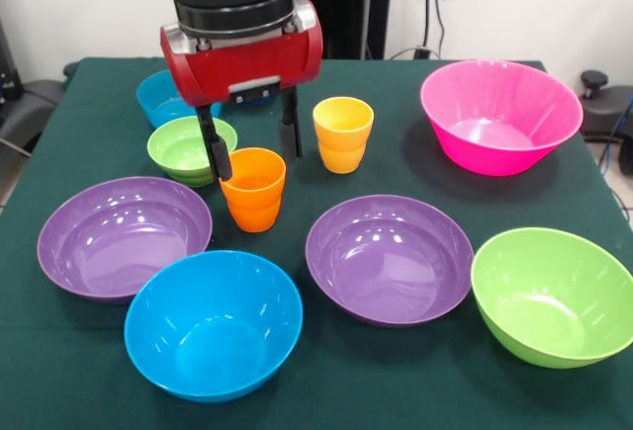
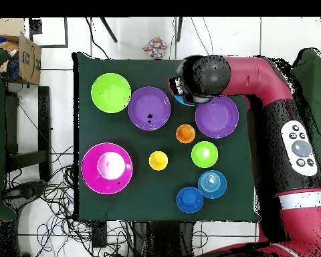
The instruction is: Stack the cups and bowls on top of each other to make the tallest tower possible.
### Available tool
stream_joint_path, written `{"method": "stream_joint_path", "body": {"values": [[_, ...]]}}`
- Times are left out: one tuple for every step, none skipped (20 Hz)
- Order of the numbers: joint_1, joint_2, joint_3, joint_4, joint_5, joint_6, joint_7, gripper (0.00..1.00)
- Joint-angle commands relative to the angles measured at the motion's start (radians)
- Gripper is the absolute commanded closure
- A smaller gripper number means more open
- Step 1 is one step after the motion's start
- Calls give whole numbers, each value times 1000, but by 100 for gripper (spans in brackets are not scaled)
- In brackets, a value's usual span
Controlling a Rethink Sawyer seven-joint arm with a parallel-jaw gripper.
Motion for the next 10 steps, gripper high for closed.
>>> {"method": "stream_joint_path", "body": {"values": [[4, 33, 11, 42, -85, -8, -283, 0], [4, 33, 10, 44, -87, -9, -279, 0], [4, 37, 10, 42, -88, -8, -277, 0], [5, 40, 9, 43, -89, -11, -272, 0], [5, 40, 9, 41, -88, -8, -270, 0], [4, 35, 8, 51, -88, -12, -264, 0], [4, 32, 7, 49, -87, -6, -263, 0], [3, 23, 7, 64, -86, -11, -255, 0], [2, 13, 6, 78, -85, -16, -247, 0], [1, 4, 6, 92, -83, -22, -239, 0]]}}
